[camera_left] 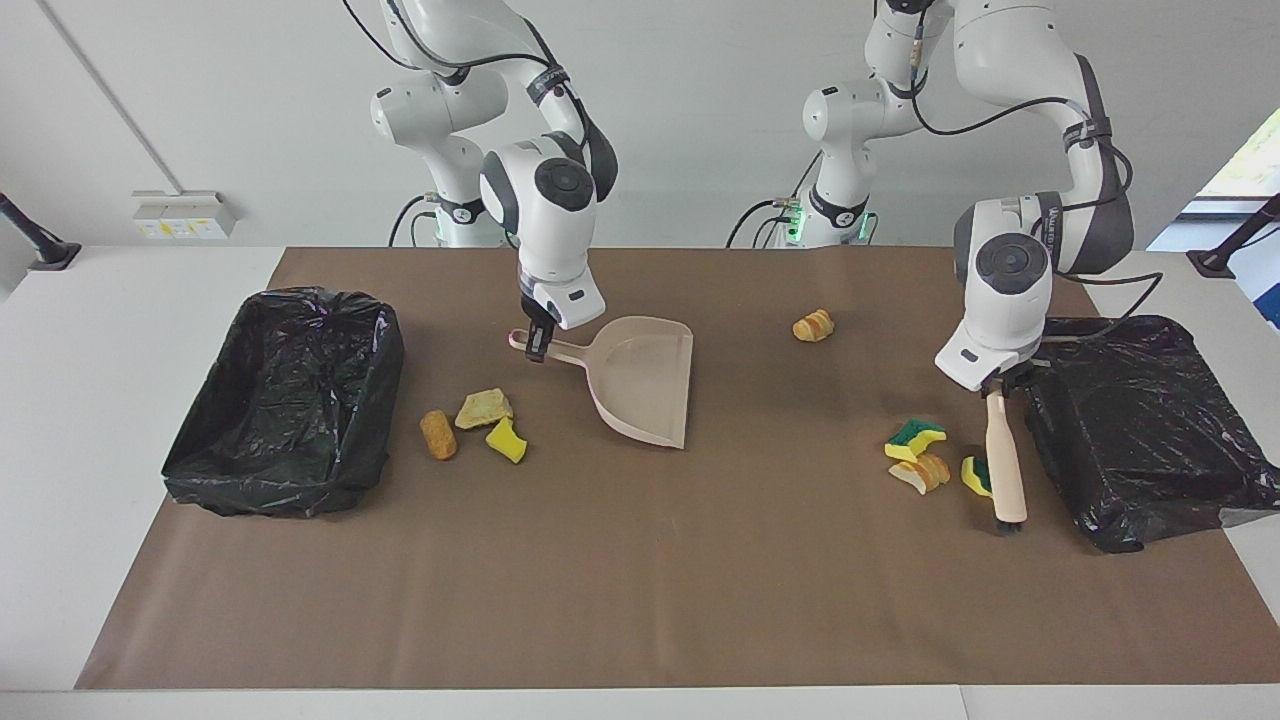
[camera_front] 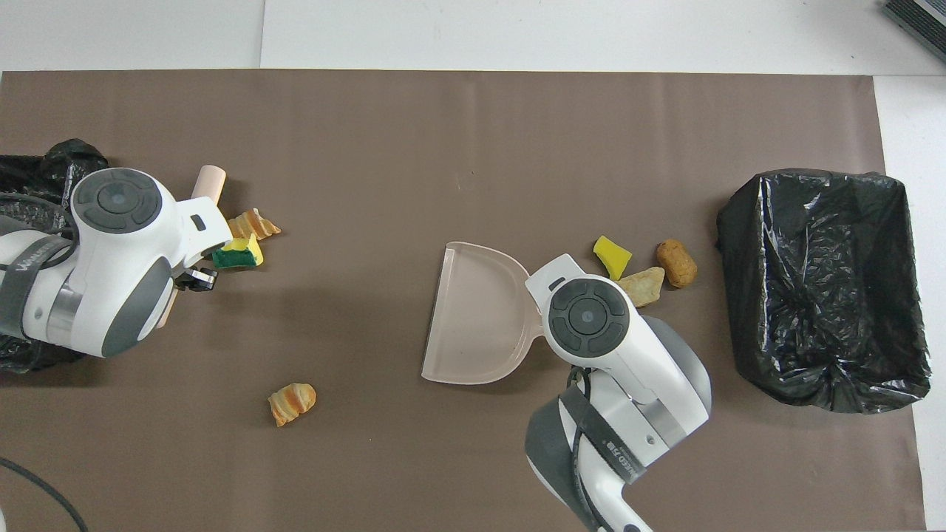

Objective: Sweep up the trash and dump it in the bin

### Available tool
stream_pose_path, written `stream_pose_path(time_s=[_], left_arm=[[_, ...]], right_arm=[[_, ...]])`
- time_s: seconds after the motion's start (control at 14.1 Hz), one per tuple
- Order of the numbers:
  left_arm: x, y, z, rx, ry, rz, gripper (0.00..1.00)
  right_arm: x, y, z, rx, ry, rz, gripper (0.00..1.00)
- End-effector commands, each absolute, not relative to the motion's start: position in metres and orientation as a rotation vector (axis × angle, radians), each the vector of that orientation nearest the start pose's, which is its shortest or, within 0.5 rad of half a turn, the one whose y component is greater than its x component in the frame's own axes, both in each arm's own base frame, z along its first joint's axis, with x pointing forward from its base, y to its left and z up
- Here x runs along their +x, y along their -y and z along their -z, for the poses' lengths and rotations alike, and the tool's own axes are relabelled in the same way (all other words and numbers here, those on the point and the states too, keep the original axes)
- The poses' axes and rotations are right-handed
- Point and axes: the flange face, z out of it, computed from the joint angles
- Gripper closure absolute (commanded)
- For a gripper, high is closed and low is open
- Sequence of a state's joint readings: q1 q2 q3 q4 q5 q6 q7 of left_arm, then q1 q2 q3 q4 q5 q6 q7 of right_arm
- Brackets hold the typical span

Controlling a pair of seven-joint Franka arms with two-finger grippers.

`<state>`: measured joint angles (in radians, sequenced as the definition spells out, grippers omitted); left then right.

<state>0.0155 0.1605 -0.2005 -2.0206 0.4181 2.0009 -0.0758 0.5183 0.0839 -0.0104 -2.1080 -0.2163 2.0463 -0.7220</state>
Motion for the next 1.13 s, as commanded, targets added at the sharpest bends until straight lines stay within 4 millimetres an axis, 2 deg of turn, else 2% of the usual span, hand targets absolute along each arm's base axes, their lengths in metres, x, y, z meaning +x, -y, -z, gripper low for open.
stream_pose_path(time_s=[0.0, 0.14, 0.28, 0.43, 0.64, 0.92, 1.06], left_arm=[[0.548, 0.107, -0.380, -2.786, -0.435, -0.207, 1.00], [0.538, 0.112, -0.406, -2.862, -0.387, -0.202, 1.00], [0.529, 0.130, -0.419, -2.921, -0.388, -0.200, 1.00], [0.521, 0.143, -0.430, -2.964, -0.387, -0.209, 1.00], [0.502, 0.151, -0.453, -2.983, -0.389, -0.243, 1.00], [0.472, 0.183, -0.460, -2.958, -0.460, -0.358, 1.00], [0.457, 0.182, -0.457, -2.962, -0.468, -0.455, 1.00]], right_arm=[[0.480, -0.243, -0.364, -2.632, 2.022, -0.236, 1.00], [0.479, -0.241, -0.353, -2.629, 2.020, -0.230, 1.00], [0.481, -0.242, -0.346, -2.625, 2.021, -0.217, 1.00], [0.480, -0.242, -0.346, -2.625, 2.020, -0.222, 1.00], [0.481, -0.242, -0.346, -2.625, 2.014, -0.221, 1.00], [0.480, -0.242, -0.346, -2.625, 2.008, -0.220, 1.00], [0.480, -0.242, -0.346, -2.628, 2.004, -0.222, 1.00]])
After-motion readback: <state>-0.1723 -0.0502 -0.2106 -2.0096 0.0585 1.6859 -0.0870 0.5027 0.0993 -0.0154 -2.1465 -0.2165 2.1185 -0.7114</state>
